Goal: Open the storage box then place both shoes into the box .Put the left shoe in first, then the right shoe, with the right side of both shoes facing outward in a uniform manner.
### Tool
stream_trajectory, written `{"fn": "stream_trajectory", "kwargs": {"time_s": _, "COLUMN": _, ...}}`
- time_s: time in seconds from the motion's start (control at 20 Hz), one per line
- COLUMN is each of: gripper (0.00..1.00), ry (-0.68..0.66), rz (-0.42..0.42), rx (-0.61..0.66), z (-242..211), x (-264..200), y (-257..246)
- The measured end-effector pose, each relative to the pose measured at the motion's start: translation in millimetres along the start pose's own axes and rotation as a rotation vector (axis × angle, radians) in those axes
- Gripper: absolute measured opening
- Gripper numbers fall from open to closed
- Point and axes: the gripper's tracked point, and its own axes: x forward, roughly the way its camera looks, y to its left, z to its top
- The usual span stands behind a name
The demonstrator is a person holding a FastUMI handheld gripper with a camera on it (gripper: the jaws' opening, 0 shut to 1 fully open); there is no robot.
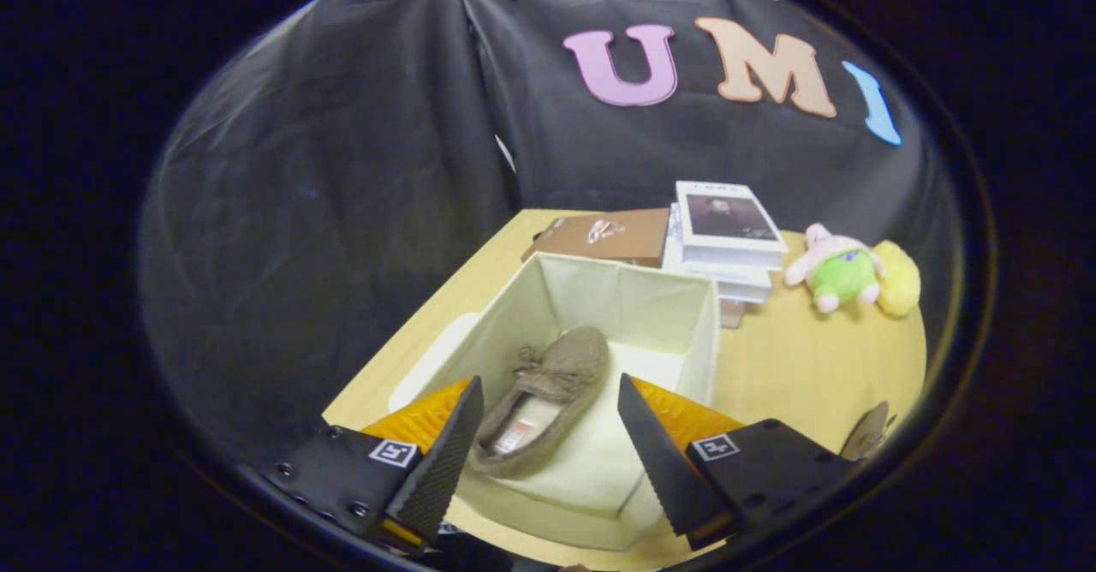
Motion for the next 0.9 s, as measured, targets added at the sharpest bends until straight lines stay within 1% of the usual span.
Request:
{"fn": "stream_trajectory", "kwargs": {"time_s": 0.15, "gripper": 1.00, "ry": -0.071, "rz": -0.068, "rx": -0.049, "z": 8, "x": -29, "y": -42}}
{"fn": "stream_trajectory", "kwargs": {"time_s": 0.35, "gripper": 1.00, "ry": -0.118, "rz": -0.141, "rx": -0.075, "z": 10, "x": -60, "y": -97}}
{"fn": "stream_trajectory", "kwargs": {"time_s": 0.45, "gripper": 1.00, "ry": -0.139, "rz": -0.183, "rx": -0.085, "z": 7, "x": -80, "y": -133}}
{"fn": "stream_trajectory", "kwargs": {"time_s": 0.9, "gripper": 1.00, "ry": -0.124, "rz": -0.354, "rx": -0.025, "z": -39, "x": -145, "y": -272}}
